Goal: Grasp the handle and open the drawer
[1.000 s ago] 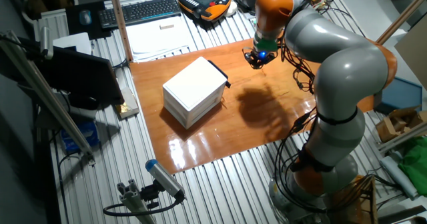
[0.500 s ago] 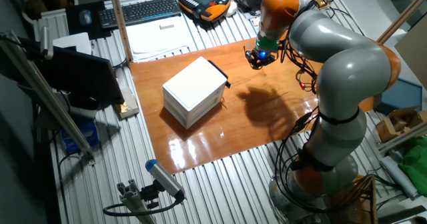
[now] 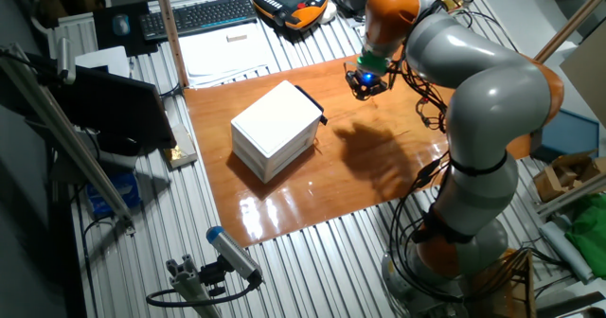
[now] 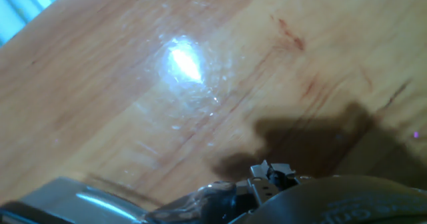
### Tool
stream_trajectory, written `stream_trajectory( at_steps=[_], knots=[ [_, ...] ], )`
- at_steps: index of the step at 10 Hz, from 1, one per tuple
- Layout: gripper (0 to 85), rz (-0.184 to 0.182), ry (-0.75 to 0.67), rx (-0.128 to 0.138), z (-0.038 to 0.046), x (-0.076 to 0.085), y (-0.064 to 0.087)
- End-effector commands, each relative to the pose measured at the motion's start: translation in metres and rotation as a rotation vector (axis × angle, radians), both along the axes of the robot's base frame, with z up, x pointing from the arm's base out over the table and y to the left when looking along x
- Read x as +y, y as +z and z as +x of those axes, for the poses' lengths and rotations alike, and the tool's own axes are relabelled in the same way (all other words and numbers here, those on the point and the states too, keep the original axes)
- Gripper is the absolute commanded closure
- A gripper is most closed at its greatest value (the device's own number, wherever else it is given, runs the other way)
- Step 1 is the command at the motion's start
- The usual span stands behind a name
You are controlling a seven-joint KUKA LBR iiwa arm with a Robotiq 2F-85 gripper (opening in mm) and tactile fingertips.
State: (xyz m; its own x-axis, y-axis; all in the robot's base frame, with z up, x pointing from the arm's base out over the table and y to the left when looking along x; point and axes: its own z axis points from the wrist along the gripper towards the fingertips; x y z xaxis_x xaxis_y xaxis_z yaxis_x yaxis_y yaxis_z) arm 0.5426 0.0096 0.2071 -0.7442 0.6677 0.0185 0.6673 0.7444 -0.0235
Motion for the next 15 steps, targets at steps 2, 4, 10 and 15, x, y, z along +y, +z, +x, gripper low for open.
stream_trajectory(
  at_steps=[2,4,10,15],
  knots=[
    [84.3,-0.013,-0.413,0.011,0.0007,0.0013,-0.0017],
    [84.3,-0.042,-0.43,0.016,0.002,-0.0035,0.0006],
    [84.3,-0.085,-0.444,0.004,0.0042,-0.001,0.0003],
    [84.3,-0.098,-0.461,-0.034,0.0044,-0.0007,-0.0006]
  ],
)
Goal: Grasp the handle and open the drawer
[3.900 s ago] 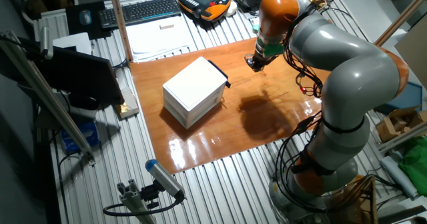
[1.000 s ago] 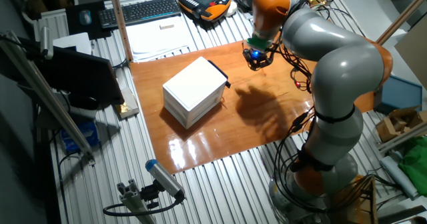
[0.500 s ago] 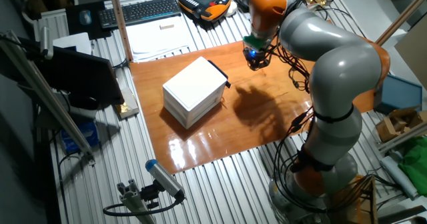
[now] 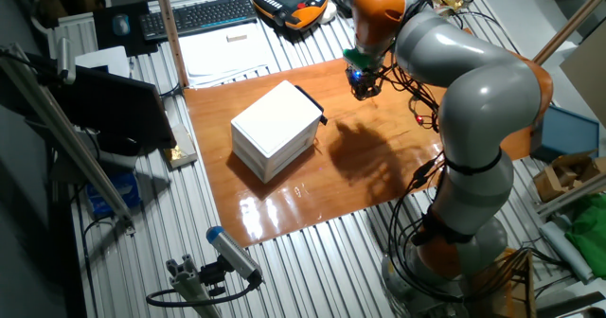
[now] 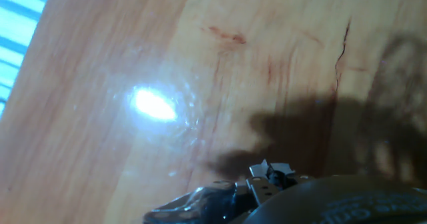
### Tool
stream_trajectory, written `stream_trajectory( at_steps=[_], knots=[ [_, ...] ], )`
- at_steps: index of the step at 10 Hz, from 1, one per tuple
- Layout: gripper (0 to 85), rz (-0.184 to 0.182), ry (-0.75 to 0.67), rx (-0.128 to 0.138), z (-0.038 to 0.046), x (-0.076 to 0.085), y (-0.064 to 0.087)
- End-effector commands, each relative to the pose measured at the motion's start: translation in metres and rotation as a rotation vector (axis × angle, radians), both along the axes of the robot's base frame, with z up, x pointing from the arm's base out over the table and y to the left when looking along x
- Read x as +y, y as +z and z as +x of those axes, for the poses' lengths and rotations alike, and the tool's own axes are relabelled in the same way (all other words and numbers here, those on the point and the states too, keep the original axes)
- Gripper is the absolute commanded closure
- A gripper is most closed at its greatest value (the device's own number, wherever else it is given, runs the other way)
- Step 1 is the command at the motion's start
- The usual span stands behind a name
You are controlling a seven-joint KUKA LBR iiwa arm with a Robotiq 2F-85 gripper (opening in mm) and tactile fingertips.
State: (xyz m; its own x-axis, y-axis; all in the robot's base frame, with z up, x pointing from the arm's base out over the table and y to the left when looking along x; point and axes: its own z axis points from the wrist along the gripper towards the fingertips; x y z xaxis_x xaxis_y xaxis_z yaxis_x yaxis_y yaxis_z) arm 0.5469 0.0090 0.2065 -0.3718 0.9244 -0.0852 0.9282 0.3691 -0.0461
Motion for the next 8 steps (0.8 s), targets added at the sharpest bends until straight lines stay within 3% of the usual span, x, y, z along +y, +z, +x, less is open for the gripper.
stream_trajectory(
  at_steps=[1,2,4,8],
  knots=[
    [84.3,-0.014,0.001,-0.024,0.0001,-0.0001,0.0],
    [84.3,-0.026,-0.008,-0.041,0.0001,-0.0001,0.0],
    [84.3,-0.012,-0.068,-0.045,0.0001,-0.0001,0.0],
    [84.3,-0.016,-0.168,-0.017,0.0001,-0.0001,0.0]
  ],
)
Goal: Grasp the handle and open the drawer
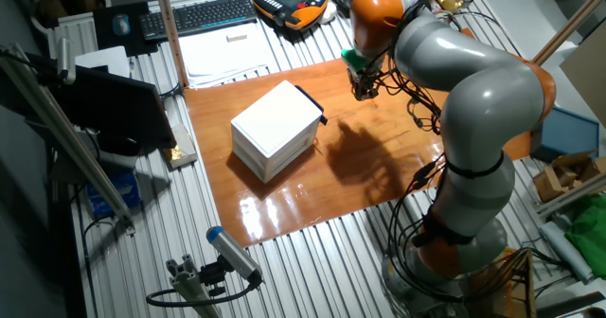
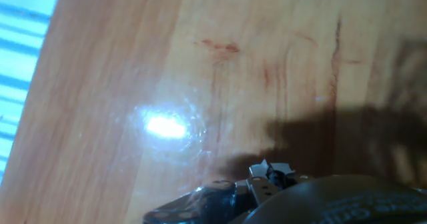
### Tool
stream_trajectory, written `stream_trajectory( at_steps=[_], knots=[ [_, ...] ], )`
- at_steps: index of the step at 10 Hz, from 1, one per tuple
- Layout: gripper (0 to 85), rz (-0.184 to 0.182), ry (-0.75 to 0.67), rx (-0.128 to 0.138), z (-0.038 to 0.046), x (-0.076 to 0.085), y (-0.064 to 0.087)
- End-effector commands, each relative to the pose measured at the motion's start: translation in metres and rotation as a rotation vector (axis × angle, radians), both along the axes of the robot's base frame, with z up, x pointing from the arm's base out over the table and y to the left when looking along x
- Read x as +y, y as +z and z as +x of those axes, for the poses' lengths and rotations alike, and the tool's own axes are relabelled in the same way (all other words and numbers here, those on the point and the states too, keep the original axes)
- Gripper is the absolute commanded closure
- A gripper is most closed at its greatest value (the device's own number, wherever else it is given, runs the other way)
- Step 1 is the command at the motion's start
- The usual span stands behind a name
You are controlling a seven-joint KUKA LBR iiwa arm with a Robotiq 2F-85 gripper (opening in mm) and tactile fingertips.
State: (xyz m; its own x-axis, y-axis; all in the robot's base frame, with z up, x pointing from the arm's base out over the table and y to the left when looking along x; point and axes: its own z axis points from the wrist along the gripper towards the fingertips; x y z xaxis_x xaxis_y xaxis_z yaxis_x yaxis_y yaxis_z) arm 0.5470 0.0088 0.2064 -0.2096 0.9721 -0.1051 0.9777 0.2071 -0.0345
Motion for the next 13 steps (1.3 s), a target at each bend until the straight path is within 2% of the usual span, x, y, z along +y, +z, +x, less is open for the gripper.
stream_trajectory(
  at_steps=[1,3,4,5,7,9,10,12,13],
  knots=[
    [84.3,-0.002,-0.018,0.001,0.0,0.0,0.0],
    [84.3,0.037,-0.07,0.004,0.0001,0.0,0.0],
    [84.3,0.037,-0.084,0.002,0.0018,0.001,0.0],
    [84.3,0.063,-0.109,-0.007,0.0041,0.001,-0.003],
    [84.3,0.062,-0.122,-0.016,0.0123,0.006,-0.003],
    [84.3,0.042,-0.168,0.001,0.0285,0.022,0.003],
    [84.3,0.031,-0.188,0.006,0.0336,0.029,0.006],
    [84.3,0.031,-0.211,0.007,0.0364,0.033,0.009],
    [84.3,0.051,-0.227,0.004,0.0364,0.033,0.008]
  ],
)
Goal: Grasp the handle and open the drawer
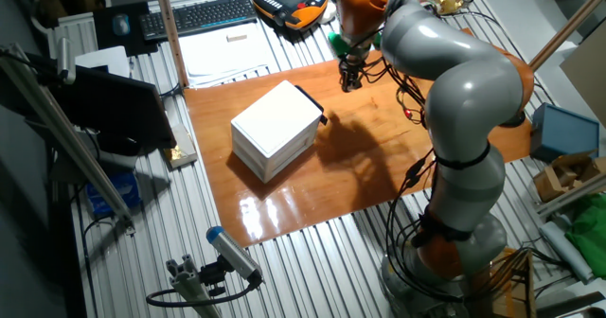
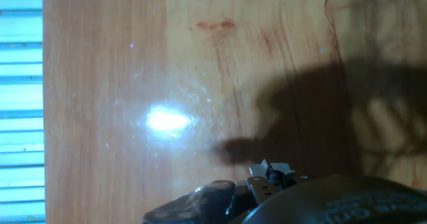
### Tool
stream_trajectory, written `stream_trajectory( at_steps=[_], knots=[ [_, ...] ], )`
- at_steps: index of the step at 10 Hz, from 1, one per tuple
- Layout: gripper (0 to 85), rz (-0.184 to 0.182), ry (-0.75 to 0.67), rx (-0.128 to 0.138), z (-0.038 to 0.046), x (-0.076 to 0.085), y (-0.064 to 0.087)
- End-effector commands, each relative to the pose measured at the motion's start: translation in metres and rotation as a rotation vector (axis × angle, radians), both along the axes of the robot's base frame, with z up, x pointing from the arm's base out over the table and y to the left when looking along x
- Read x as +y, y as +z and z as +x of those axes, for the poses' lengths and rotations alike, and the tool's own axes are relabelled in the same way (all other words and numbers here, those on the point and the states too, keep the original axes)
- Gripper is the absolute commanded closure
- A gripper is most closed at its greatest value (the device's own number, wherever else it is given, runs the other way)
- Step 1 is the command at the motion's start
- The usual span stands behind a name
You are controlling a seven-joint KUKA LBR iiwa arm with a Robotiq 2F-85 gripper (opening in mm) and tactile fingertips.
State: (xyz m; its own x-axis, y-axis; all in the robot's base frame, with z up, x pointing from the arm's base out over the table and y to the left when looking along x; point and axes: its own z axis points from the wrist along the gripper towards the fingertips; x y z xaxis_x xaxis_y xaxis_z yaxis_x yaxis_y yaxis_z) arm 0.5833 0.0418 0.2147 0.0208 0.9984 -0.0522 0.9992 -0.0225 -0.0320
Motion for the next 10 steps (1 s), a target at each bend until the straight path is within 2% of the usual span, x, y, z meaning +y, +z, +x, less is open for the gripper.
stream_trajectory(
  at_steps=[1,2,4,6,10],
  knots=[
    [84.3,0.01,-0.008,-0.002,-0.0001,0.0,-0.001],
    [84.3,0.019,-0.021,-0.005,0.0001,0.0,-0.001],
    [84.3,0.024,-0.064,-0.018,0.0002,0.01,-0.004],
    [84.3,0.051,-0.133,-0.012,0.0024,0.016,-0.001],
    [84.3,0.04,-0.228,-0.011,0.0088,0.032,-0.001]
  ],
)
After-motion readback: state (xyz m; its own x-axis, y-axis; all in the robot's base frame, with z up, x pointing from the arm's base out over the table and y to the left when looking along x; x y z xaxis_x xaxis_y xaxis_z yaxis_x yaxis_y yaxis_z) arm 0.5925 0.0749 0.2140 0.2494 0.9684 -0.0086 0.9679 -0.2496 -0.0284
